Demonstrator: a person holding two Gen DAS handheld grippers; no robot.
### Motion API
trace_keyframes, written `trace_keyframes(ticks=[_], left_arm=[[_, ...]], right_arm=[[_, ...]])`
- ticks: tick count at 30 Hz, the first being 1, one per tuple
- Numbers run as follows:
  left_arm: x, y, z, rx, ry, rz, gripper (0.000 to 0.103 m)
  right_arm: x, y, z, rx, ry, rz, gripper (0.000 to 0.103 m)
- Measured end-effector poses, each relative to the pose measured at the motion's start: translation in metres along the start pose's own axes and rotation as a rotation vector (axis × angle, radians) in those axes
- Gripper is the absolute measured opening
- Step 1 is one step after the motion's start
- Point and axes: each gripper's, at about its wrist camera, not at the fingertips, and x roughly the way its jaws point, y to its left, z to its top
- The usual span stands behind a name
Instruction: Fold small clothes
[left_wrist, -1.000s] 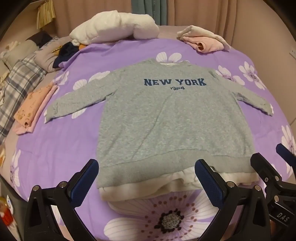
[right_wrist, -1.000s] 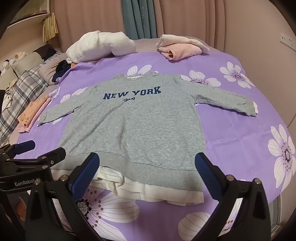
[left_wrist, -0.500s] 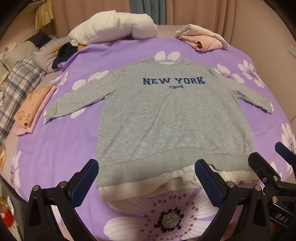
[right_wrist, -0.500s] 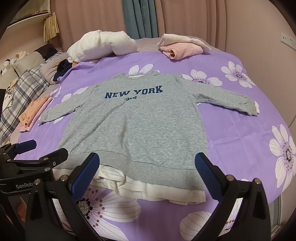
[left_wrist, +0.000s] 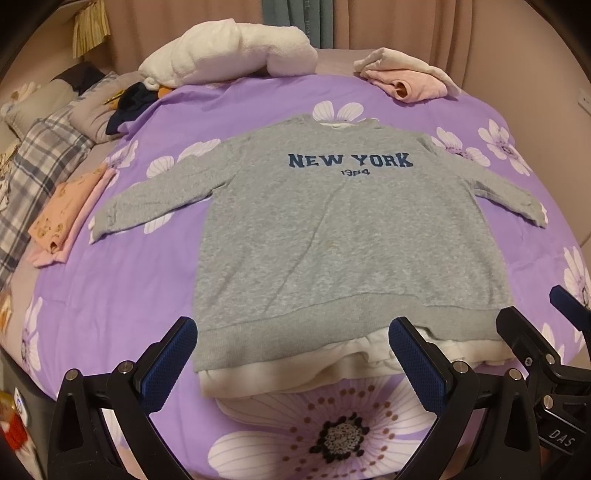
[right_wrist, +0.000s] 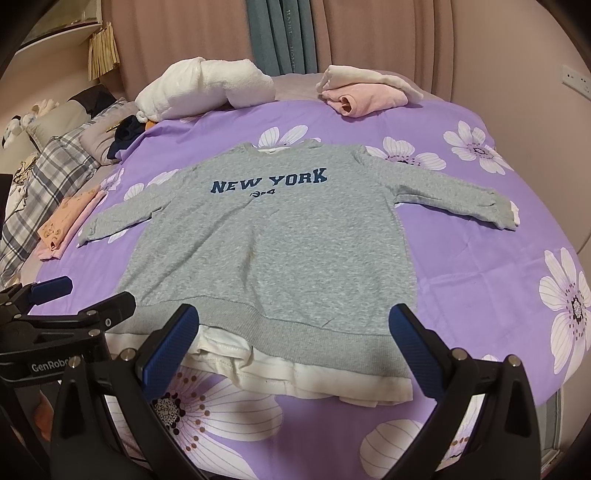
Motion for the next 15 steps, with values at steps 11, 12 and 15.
trace_keyframes(ticks=[11,12,15], left_arm=[[0.0001,0.0001,0.0001,0.001,-0.003,0.006,0.102],[0.0004,0.0,0.0002,0.003,-0.003,0.008,0.102],[0.0007,-0.0003,0.0004,0.004,-0.002,0.01,0.102]], right_arm=[[0.0,-0.0011,0.0017,0.0,0.002,0.001,0.103],[0.0001,-0.0006,0.0013,0.0,0.002,0.001,0.103],[0.0001,-0.0003,0.0014,0.0,0.003,0.001,0.103]])
